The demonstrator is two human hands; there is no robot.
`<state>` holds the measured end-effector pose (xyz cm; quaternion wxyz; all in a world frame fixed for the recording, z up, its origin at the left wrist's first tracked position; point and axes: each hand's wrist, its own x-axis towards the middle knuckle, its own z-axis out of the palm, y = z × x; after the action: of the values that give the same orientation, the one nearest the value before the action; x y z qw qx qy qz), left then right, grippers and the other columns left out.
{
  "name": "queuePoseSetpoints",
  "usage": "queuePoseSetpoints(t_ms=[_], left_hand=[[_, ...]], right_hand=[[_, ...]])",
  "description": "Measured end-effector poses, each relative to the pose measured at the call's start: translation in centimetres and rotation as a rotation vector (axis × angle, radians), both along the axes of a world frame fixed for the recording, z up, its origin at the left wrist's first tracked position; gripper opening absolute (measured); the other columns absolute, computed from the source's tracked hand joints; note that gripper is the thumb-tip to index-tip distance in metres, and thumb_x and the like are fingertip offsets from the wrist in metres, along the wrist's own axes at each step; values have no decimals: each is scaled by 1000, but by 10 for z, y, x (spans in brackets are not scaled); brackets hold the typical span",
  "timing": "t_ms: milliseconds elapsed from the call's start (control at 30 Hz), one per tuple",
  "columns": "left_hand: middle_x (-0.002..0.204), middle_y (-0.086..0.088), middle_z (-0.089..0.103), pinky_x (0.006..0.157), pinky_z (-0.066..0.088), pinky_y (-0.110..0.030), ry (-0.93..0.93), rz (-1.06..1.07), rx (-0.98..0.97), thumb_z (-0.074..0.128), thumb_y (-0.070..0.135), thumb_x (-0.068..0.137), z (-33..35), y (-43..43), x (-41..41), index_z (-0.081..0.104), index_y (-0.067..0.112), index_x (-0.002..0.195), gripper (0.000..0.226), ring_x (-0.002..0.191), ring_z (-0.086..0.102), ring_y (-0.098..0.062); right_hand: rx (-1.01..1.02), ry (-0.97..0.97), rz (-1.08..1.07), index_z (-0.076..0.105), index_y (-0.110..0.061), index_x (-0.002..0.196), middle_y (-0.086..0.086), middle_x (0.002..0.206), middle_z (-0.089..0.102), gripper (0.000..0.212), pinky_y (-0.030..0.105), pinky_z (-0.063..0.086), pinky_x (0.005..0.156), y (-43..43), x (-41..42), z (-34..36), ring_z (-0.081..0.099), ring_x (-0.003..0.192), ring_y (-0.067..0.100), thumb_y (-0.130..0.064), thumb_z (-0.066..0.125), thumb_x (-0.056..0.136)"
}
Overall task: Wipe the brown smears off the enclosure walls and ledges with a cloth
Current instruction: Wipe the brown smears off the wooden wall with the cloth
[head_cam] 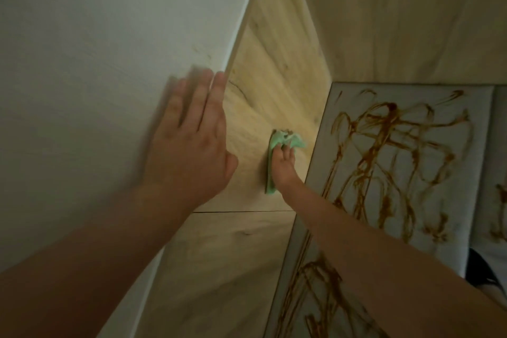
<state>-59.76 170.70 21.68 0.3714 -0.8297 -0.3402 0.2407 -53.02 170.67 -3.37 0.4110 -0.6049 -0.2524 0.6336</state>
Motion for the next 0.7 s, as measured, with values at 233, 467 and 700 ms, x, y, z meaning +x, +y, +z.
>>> queuePoseSetpoints(t_ms=[233,467,700], left_hand=[[169,-28,-8,123,-3,-64,25,64,16,13,48,101,-8,20,0,7,-14,157,84,157,-11,-43],[168,-30,-3,122,-2,-68,52,35,22,15,47,105,-15,26,-7,16,-19,154,82,156,-8,-46],[169,-29,5,123,-1,-68,-10,-11,47,26,44,105,-19,29,-7,17,-20,153,81,157,0,-44]], right_hand=[[-229,139,-170,5,-21,166,3,174,0,55,49,6,129,43,15,-78,2,160,26,-35,10,113],[-502,300,-381,23,-18,164,6,166,30,83,49,24,126,90,26,-200,30,152,31,-69,20,100],[-669,211,-398,11,-18,165,9,170,15,88,52,20,125,88,37,-204,21,154,37,-70,34,97]])
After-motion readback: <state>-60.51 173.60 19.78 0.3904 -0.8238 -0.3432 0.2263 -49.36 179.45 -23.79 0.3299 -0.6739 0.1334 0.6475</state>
